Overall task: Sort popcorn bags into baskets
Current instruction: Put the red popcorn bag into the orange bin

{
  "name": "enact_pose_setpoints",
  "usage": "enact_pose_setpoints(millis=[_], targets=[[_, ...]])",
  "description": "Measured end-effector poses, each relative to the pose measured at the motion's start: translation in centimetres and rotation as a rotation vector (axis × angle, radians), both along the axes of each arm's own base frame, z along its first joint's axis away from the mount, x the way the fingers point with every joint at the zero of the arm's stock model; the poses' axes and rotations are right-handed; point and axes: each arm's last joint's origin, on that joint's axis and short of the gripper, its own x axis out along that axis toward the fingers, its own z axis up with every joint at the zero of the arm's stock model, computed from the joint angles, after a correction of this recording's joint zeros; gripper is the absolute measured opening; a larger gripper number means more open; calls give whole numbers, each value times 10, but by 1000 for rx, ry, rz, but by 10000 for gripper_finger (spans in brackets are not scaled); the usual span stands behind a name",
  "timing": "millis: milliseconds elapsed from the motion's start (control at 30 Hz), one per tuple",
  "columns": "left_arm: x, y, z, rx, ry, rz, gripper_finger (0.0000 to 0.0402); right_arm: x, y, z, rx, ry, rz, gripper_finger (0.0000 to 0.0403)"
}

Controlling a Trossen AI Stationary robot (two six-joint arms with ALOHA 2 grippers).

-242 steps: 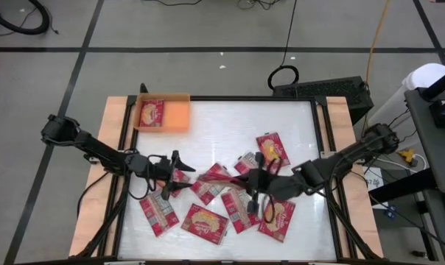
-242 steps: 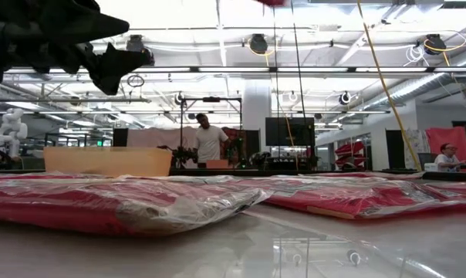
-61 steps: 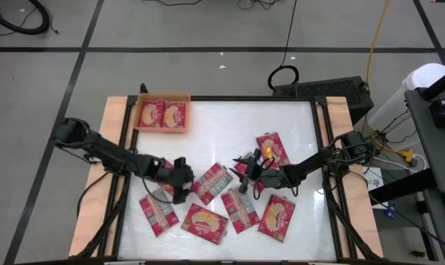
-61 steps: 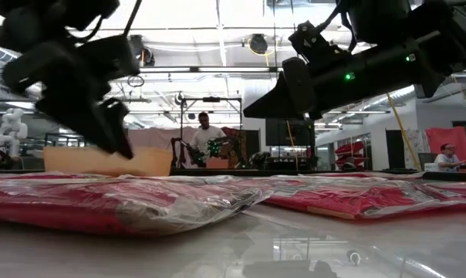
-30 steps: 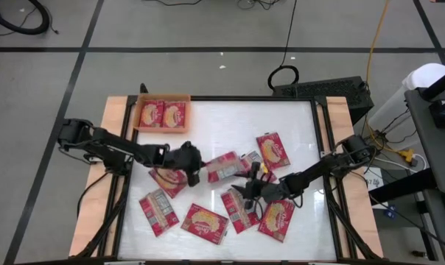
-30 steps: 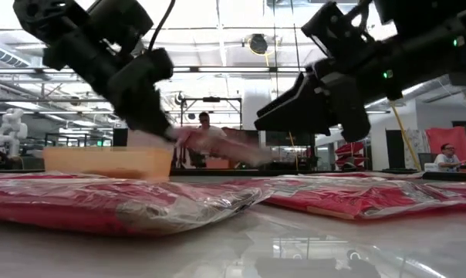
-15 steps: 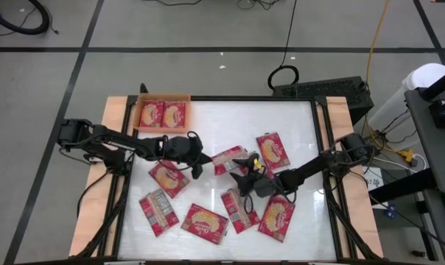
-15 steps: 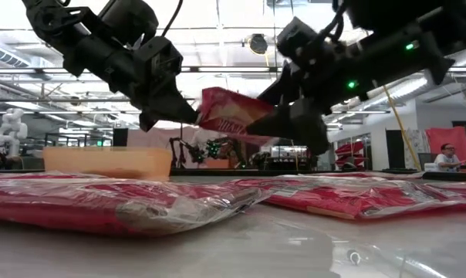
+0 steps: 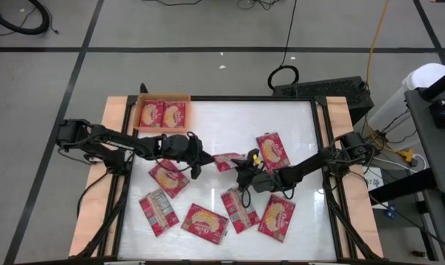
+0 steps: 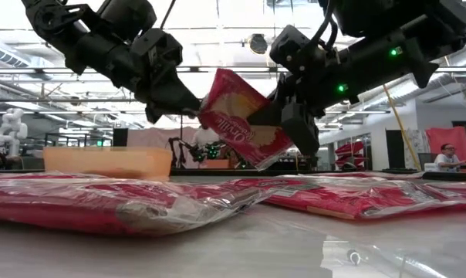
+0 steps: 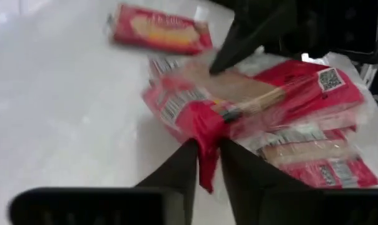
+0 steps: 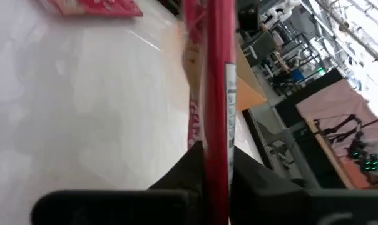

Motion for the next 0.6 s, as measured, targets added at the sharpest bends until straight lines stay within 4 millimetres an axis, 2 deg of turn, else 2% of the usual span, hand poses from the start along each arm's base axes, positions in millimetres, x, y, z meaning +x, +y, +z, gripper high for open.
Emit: enact_pose_setpoints(millis=[100,333,467,600], targets=[[-4,5,11,57,-46,14,118,0,0,3,35,-20,15,38],[-17,10,38,148,-127,55,187,-3,-1,20,110,-97,1,7],[-27,10,43,178,-94,86,209,-7,-4,38,131,-156,-6,16],[-37,11,44,198,-31,141,213,-20,-11,54,156,-216,-15,17]])
